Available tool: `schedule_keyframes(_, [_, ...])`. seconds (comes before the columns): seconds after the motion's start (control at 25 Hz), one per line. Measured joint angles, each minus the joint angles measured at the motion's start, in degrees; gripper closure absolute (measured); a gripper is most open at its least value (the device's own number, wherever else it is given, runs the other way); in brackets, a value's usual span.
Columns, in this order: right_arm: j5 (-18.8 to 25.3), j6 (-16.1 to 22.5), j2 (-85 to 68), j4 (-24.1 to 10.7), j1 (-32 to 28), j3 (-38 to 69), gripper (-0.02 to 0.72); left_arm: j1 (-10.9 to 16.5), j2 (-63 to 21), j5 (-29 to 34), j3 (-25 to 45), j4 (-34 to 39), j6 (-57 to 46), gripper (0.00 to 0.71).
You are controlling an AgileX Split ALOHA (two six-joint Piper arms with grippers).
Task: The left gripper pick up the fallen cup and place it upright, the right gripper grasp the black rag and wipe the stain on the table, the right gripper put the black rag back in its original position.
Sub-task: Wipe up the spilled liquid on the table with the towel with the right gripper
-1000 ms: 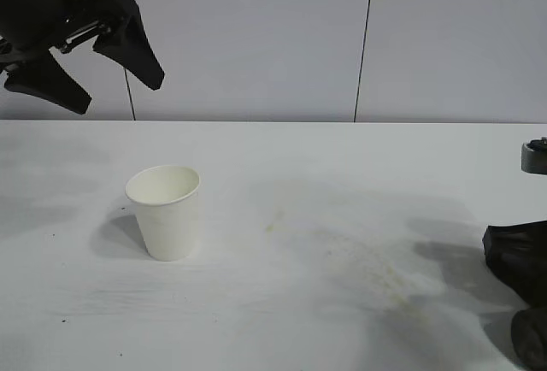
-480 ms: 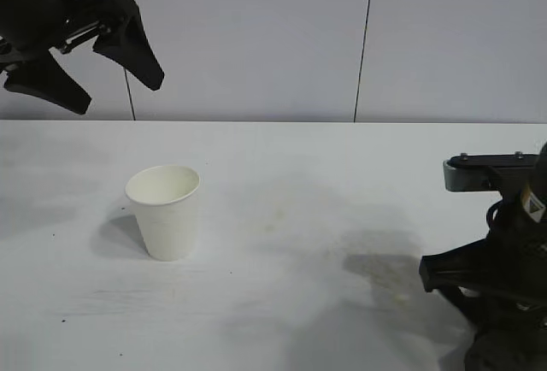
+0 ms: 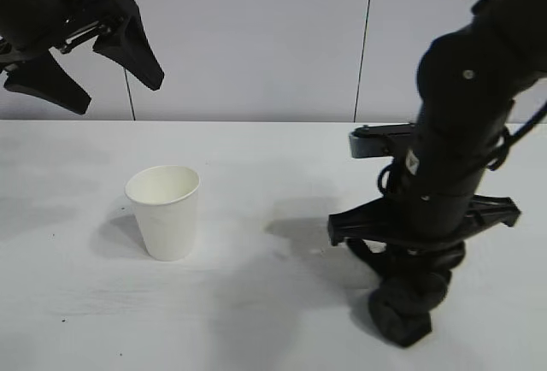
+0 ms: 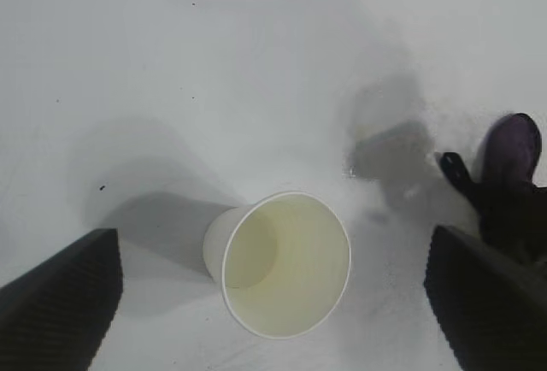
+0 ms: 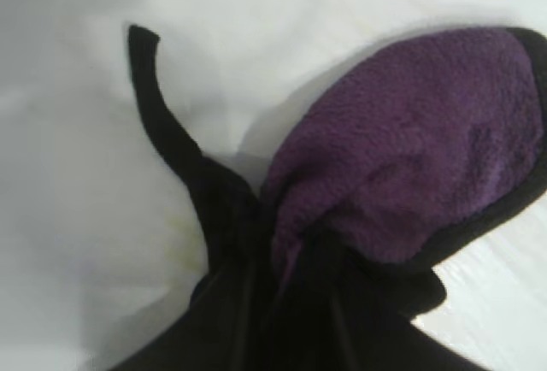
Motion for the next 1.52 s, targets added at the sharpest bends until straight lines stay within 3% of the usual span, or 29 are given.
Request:
schedule_keyframes(0.44, [6.4,-7.5,15.3,5.6,1.7,-28.6,0.598,0.0,0.0,0.0,0.0,0.0,0.0,0.016])
schedule_keyframes(0.68, [9.7,-8.8,21.0,6.9,2.9,-39.4,0.598,0.0,0.0,0.1,0.0,0.0,0.0,0.016])
schedule_keyframes(0.92, [11.1,-7.7,21.5,9.7,0.8,-40.4,0.599,0.0,0.0,0.3,0.0,0.0,0.0,0.016])
schedule_keyframes(1.04, [12.8,-9.2,21.5,10.2,-1.5,-40.6,0.599,0.0,0.0,0.6,0.0,0.0,0.0,0.016])
schedule_keyframes(1.28, [14.1,-11.2,19.3,9.5,-4.1,-37.8,0.599,0.0,0.0,1.0,0.0,0.0,0.0,0.016])
schedule_keyframes(1.52, [12.5,-11.2,12.9,7.1,-4.7,-26.5,0.599,0.0,0.0,1.2,0.0,0.0,0.0,0.016])
